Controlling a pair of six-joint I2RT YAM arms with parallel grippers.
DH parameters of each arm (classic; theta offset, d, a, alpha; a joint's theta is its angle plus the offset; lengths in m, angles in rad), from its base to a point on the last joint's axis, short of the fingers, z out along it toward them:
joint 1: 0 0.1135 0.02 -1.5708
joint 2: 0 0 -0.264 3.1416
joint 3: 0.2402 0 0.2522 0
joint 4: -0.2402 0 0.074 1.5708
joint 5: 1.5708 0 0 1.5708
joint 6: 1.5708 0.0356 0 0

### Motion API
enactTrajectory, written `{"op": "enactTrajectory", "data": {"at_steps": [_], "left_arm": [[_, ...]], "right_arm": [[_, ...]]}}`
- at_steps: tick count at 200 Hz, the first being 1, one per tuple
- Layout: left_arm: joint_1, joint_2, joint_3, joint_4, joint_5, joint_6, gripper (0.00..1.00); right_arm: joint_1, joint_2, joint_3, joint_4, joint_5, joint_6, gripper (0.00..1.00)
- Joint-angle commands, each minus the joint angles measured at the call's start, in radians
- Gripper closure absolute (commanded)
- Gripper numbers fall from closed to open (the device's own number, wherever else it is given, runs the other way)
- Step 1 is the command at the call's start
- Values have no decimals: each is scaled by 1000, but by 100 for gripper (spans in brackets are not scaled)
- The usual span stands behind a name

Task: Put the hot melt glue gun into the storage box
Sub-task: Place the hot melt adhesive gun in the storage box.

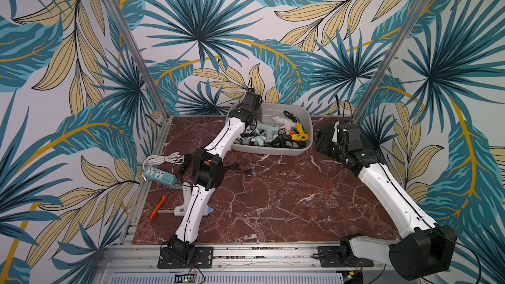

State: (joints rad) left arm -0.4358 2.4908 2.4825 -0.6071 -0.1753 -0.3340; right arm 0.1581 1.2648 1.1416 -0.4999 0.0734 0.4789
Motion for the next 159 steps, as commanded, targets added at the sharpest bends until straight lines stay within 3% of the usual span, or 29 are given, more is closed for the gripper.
{"op": "enactTrajectory", "data": {"at_steps": [1,95,159], "left_arm": [[-3,23,41,72,51,-31,100],[15,136,79,57,25,7,100],[20,166,70,3,2,21,93]], "right_arm": [[9,-10,-19,-17,-9,13,32],[20,-4,-19,-20,-9,21,32],[27,7,-17,-17,-13,23,32]]}}
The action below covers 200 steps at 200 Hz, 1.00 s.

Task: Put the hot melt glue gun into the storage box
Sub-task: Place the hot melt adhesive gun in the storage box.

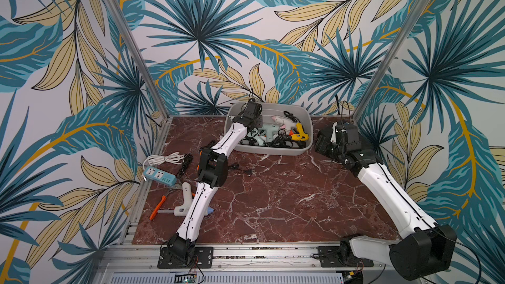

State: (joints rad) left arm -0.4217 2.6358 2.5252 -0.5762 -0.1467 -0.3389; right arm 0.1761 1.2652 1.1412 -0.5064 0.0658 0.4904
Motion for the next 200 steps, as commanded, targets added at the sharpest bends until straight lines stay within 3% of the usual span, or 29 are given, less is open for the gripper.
{"op": "enactTrajectory", "data": {"at_steps": [1,28,97,200], "left_arm": [[6,22,26,-28,-27,26,93],[6,38,26,-21,-30,38,82],[10,69,27,24,-22,27,74],[12,50,9,49,17,9,49]], "right_arm": [[10,7,-18,-11,-6,11,32],[13,11,-16,-11,-6,11,32],[19,20,-14,-11,-8,15,32],[25,21,-2,-12,0,2,31]]}}
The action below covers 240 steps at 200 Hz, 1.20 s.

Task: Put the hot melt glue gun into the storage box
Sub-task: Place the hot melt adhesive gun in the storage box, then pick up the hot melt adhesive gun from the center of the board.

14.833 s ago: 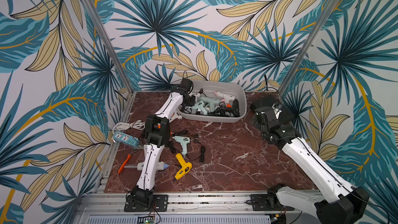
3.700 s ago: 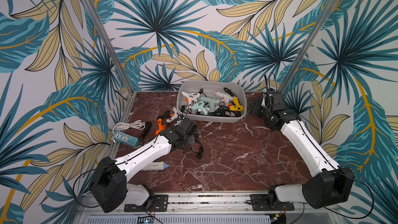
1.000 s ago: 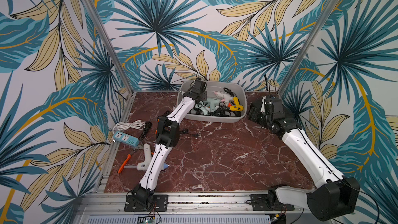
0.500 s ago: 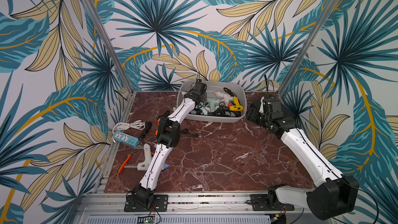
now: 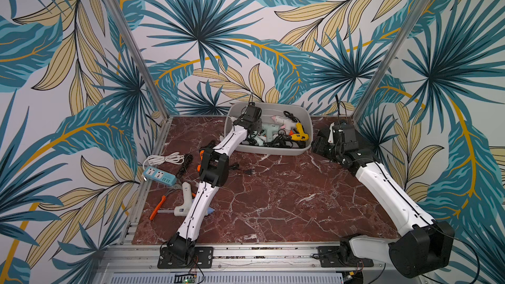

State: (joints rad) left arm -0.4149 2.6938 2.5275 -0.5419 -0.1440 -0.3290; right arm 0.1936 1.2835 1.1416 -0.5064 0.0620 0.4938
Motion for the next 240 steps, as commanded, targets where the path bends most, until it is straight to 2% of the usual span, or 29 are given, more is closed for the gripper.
{"op": "enactTrajectory", "data": {"at_steps": [1,14,44,94,120,160,208,220,235,240], "left_arm": [[4,-9,5,15,15,-1,49],[4,-25,-1,18,19,1,44],[5,-93,-21,18,45,4,25],[4,-313,-139,25,58,23,0],[6,-474,-297,40,31,39,0],[23,-774,-716,125,-36,33,0],[128,-1064,-1136,85,-67,-63,0],[167,-1108,-1218,69,-84,-89,4],[227,-1147,-1310,64,-89,-115,7],[248,-1155,-1333,62,-85,-119,8]], "right_arm": [[7,2,-2,-12,4,-2,31],[9,0,1,-14,7,-4,31],[9,-3,14,-23,14,-18,31],[19,-13,29,-22,11,-33,31],[30,-23,27,-19,7,-36,31],[71,-32,34,-23,6,-53,31],[188,-4,65,-34,66,-81,30],[226,14,77,-35,86,-91,29],[268,43,91,-37,105,-93,21],[278,54,96,-37,108,-91,12]]}}
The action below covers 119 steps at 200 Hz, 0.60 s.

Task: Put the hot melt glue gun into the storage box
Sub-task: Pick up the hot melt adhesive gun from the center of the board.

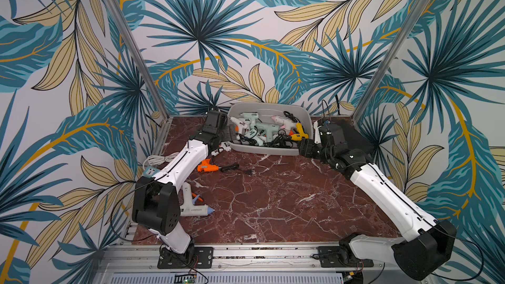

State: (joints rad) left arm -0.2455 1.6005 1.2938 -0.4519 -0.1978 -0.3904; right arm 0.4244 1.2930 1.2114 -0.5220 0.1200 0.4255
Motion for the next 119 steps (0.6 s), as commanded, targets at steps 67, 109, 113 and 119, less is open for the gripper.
{"op": "enactTrajectory", "data": {"at_steps": [67,109,113,119], "left_arm": [[288,-1,-202,9,109,-48,19],[327,103,-135,-9,200,-21,30],[327,109,-131,-6,207,-19,31],[328,118,-125,-2,218,-18,32]], "right_arm": [[165,180,88,-43,115,5,1],[207,223,112,-47,120,14,1],[208,226,114,-47,119,16,0],[212,230,115,-45,119,17,0]]}}
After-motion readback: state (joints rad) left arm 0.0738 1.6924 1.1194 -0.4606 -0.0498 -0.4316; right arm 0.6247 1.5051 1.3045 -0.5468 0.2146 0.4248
